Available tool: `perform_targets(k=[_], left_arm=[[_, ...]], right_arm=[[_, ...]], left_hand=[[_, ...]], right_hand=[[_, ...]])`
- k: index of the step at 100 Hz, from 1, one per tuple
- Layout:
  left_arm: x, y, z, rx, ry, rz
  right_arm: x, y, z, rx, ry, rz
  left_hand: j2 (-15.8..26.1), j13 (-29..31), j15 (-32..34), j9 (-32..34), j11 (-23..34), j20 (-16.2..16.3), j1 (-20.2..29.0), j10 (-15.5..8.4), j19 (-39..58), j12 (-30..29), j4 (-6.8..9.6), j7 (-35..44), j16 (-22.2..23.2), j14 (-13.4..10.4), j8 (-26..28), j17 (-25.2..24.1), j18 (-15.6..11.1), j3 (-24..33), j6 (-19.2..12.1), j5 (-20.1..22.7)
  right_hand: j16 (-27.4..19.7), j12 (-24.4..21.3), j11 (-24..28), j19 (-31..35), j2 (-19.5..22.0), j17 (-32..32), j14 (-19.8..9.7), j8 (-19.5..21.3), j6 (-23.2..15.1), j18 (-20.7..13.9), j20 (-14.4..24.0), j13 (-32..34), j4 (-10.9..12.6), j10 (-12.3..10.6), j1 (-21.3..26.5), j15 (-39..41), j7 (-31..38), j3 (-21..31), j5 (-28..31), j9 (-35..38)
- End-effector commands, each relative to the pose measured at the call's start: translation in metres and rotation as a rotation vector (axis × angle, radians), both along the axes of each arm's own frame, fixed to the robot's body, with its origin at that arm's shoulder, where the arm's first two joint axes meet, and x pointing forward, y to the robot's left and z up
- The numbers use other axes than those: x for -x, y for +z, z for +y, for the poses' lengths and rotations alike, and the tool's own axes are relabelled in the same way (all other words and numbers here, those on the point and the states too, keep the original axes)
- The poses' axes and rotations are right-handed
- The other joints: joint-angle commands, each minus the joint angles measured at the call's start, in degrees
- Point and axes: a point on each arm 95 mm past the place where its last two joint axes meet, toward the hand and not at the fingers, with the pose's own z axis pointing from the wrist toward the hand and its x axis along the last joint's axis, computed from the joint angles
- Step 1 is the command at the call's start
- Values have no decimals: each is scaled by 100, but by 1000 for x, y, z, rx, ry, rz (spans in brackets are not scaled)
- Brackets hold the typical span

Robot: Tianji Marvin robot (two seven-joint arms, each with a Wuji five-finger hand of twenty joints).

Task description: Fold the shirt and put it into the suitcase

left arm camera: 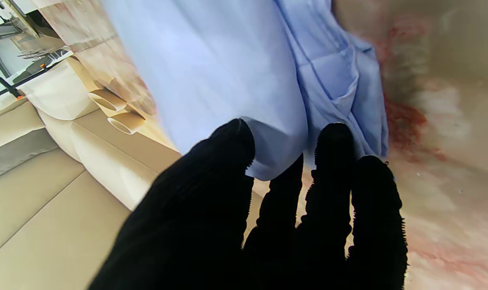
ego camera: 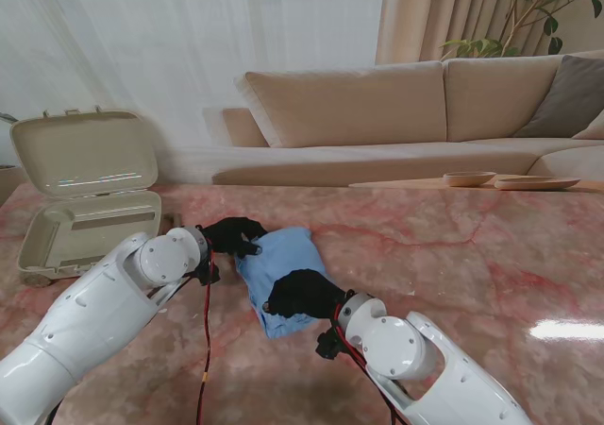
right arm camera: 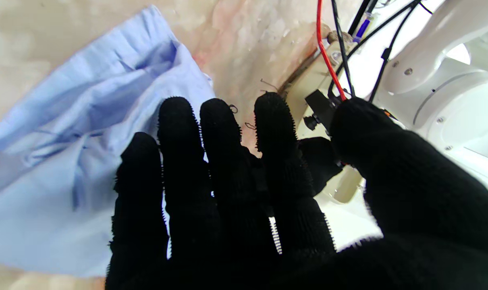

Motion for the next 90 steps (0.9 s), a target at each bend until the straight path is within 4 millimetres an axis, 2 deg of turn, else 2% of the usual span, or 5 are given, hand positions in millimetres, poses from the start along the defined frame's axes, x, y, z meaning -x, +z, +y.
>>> perform_targets(k=[1,12,15,45,90], left_arm=[[2,5,1,-5,-2,-8],[6,22,2,-4,-12,-10],[7,25,3,-1,-11,-13],[1,51,3,15,36,-89],[-21,22,-16,29,-47,7]], right_arm=[[6,4,-1,-20,6,-7],[11,16,-8,-48,-16,-46],[13,20,-11,-52,-20,-58],[30,36,-37,-21,-53,-112],[32,2,-49,-57,-68,47]], left_hand=[[194,-219,-76,-184,55,-95,-116,55,-109,-88,108,-195,-156,31,-89,-144,29,-242,294,-268],[471,-527,-360,-432,-138,-193,-94,124,-313,-171,133,-532,-434,107,-153,-384,61,-916,379,-392],[633,-604,-373,-485,-176,-218,130,148,-343,-177,197,-657,-511,129,-120,-441,69,-1530,396,-428],[880,-776,-594,-592,-349,-287,125,200,-508,-248,208,-1010,-680,205,-203,-600,157,-1964,428,-529],[1029,-860,-670,-677,-365,-350,71,165,-578,-247,197,-1145,-776,226,-202,-698,197,-2281,424,-666]], right_hand=[[-134,-104,-69,-61,81,-63,-179,63,-107,-10,-91,-113,-51,-76,-251,-69,-88,-48,62,-116],[-139,-122,-101,-66,122,-38,-164,66,-105,43,-95,-95,-36,-77,-259,-83,-135,-104,50,-112],[-138,-126,-107,-66,144,-32,-151,69,-109,55,-94,-88,-31,-82,-264,-86,-146,-123,54,-107],[-42,-222,-306,135,273,281,-96,115,-158,133,-6,246,46,-66,-279,79,-393,-335,-56,-82],[-374,-571,-316,601,437,913,-63,414,-35,54,-508,616,119,93,-441,157,-1014,-261,-39,21]])
